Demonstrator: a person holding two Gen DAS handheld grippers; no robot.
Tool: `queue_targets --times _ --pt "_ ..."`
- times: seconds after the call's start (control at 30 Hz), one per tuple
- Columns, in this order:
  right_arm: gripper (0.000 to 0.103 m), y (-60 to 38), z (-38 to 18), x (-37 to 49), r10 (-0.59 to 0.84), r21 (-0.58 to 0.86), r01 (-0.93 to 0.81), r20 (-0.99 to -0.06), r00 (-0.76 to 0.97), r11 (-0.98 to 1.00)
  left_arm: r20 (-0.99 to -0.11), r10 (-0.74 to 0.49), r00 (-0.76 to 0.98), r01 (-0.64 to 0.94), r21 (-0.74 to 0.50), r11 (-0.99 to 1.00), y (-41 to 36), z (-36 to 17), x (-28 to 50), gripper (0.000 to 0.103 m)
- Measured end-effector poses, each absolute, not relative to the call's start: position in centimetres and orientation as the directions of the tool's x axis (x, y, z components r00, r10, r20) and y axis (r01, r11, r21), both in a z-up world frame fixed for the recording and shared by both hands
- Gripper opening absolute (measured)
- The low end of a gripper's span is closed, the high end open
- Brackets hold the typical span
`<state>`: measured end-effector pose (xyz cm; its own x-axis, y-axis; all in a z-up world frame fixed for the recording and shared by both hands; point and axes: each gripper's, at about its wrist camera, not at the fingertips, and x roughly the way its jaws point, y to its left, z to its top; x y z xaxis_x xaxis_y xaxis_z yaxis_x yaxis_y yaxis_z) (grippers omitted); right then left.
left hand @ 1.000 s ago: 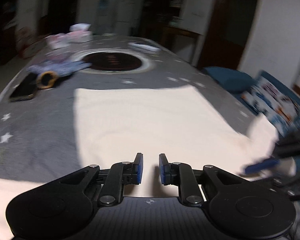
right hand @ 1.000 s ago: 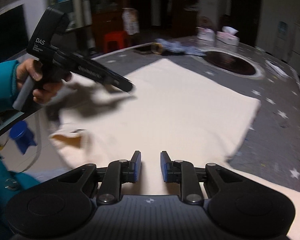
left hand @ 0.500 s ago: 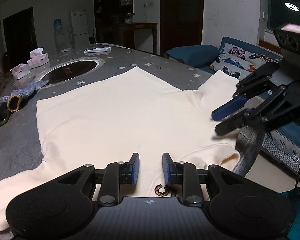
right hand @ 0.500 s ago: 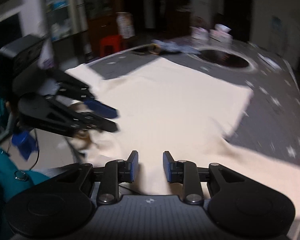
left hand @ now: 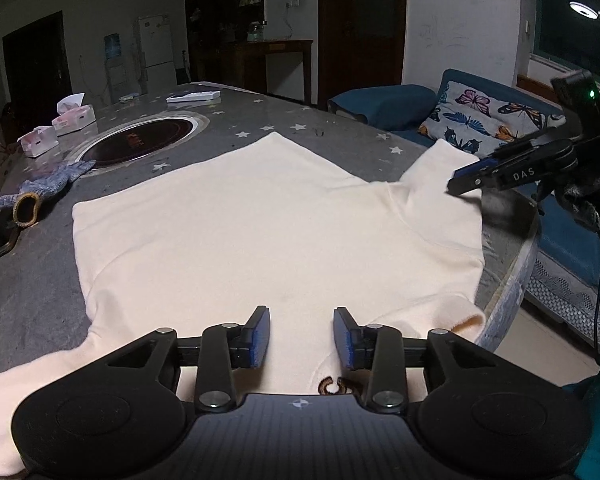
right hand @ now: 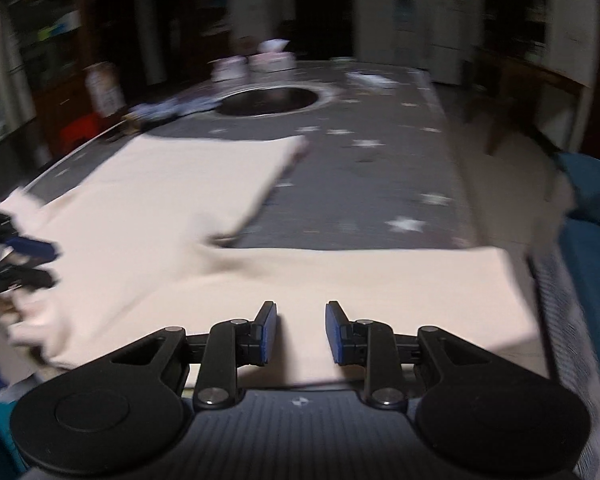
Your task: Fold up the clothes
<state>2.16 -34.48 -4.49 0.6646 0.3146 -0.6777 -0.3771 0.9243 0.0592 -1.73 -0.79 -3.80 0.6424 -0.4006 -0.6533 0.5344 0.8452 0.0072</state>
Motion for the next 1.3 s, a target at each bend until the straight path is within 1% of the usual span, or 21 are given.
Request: queue_targets --times 0.17,0.43,0.5,0.6,0.73,0.83,0.87,0.9,0.93,0.97,1.17,1.3 --pt "0.026 -38.6 -4.9 2.7 0.188 0.039 -0.218 -0.668 0.720 0.975 -0.641 -0.410 0.649 0.543 0.013 0.840 -1.3 -3.1 -1.3 0.041" --pt "0.027 -42.9 -5.9 4.0 0.115 0.135 -0.034 -0.656 0.746 0.990 -0.621 -0.430 0.655 0.552 0.004 0.834 -2.7 -2.3 -0.8 0.043" --pt "0.037 -43.8 -6.2 4.1 0.104 0.172 0.014 -0.655 0.748 0.985 -0.617 -0.438 0.653 0.558 0.002 0.830 -3.1 -2.2 -0.7 0.044" --pt "0.038 -45.3 -6.8 4.2 0.125 0.249 0.054 -0.648 0.751 0.967 -0.617 -0.447 0.648 0.567 -0.001 0.823 -3.7 -2.2 -0.6 0.045" --pt "0.037 -45.8 -7.2 4.6 0.156 0.283 0.039 -0.633 0.758 0.958 -0.624 -0.452 0.637 0.572 -0.010 0.820 -4.3 -2.4 -0.4 0.045" --pt "0.031 -46.2 -7.4 5.0 0.178 0.318 0.040 -0.624 0.761 0.947 -0.629 -0.459 0.628 0.574 -0.025 0.819 -4.8 -2.5 -0.3 0.045" --pt "0.018 -46.1 -7.4 5.0 0.175 0.314 0.038 -0.620 0.765 0.949 -0.631 -0.463 0.623 0.574 -0.032 0.818 -4.9 -2.5 -0.3 0.045" --pt "0.012 -46.0 -7.2 4.9 0.169 0.302 0.032 -0.614 0.771 0.953 -0.632 -0.466 0.619 0.576 -0.038 0.816 -5.1 -2.6 -0.3 0.045" --pt "0.012 -45.8 -7.1 4.9 0.164 0.291 0.026 -0.609 0.776 0.956 -0.634 -0.470 0.615 0.580 -0.040 0.814 -5.4 -2.6 -0.4 0.045" --pt "0.007 -45.7 -6.9 4.8 0.165 0.287 0.020 -0.603 0.781 0.958 -0.634 -0.473 0.612 0.584 -0.041 0.811 -5.7 -2.6 -0.4 0.045" --pt "0.005 -45.4 -4.4 3.2 0.159 0.281 -0.005 -0.528 0.834 0.960 -0.626 -0.505 0.594 0.608 -0.061 0.792 -7.6 -2.9 0.1 0.045" --pt "0.005 -45.1 -2.8 2.3 0.160 0.264 -0.027 -0.497 0.853 0.964 -0.625 -0.535 0.568 0.635 -0.080 0.768 -9.1 -3.4 0.6 0.045"
